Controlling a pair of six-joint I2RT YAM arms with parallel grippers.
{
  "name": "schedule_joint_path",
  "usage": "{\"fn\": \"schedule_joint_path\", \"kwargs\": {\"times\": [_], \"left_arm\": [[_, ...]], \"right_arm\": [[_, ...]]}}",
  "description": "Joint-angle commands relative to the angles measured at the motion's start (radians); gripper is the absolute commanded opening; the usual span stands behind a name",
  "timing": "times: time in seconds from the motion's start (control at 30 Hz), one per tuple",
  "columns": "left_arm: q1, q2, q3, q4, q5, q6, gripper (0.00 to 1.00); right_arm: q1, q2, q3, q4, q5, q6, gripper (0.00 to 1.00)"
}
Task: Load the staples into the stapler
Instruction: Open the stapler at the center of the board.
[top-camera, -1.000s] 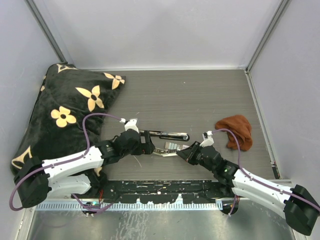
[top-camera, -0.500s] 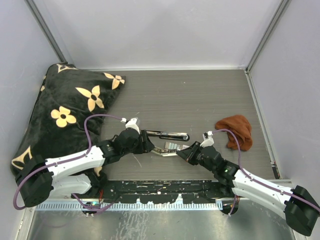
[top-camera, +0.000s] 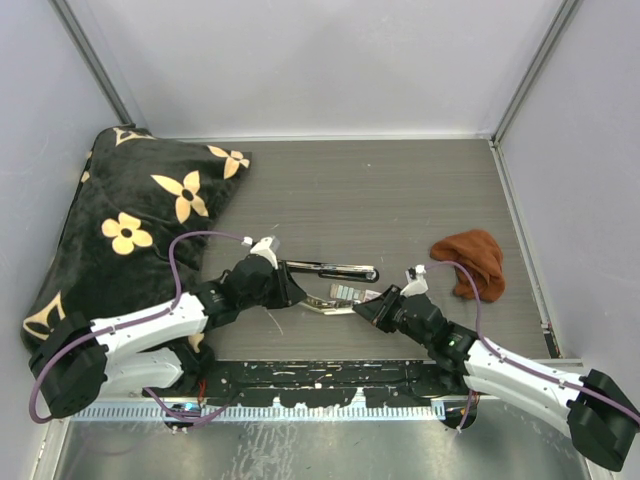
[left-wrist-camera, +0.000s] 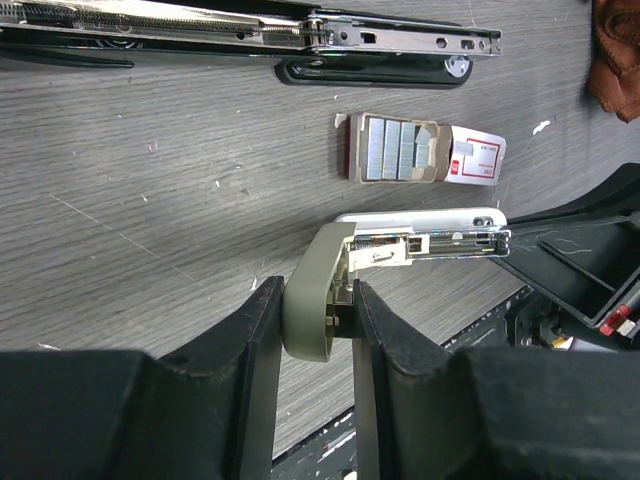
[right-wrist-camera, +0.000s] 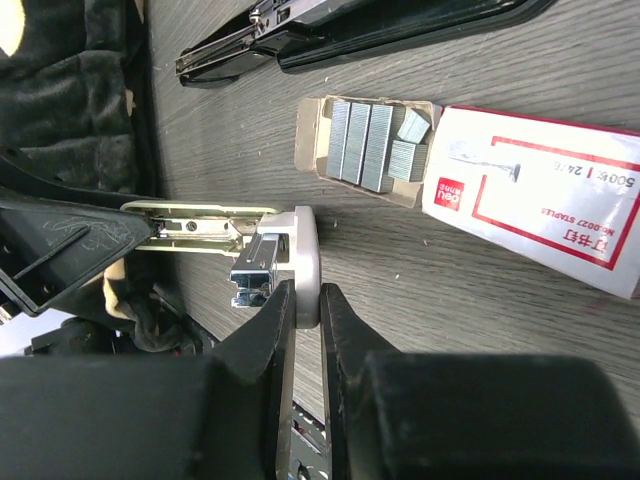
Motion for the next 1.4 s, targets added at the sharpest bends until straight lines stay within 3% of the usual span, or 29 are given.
{"fn": "schedule_joint_path", "kwargs": {"times": [0.0,0.13,0.27,0.53,0.77,1.1,1.37], "left_arm": [[0.016,-0.043,0.01,0.023,0.081,0.023,0.09],[0.031,-0.087,0.004,0.005,0.107,0.03,0.03],[0.05,-0.112,0.003,-0.02,0.161,0.043,0.0],[0.061,-0.127,0.052,-0.113,0.239,0.103,0.0],[0.066,-0.113,0.153,-0.279,0.21,0.158,0.0],[0.07,-0.051,0.293,-0.47,0.168,0.248,0.0],[0.076,0.003,0.407,-0.555,0.167,0.355,0.0]], "right_arm": [[0.004,-0.015,-0.039,0.053,0.013,0.04,0.01],[0.004,-0.033,-0.065,0.03,0.013,0.053,0.01],[0.005,-0.062,-0.089,-0.005,0.014,0.064,0.09],[0.004,-0.122,-0.103,-0.086,0.024,0.071,0.4],[0.004,-0.19,-0.084,-0.168,0.039,0.059,0.61],[0.005,-0.379,0.015,-0.443,0.152,-0.021,0.74],[0.004,-0.459,0.115,-0.627,0.234,-0.089,0.78]]}}
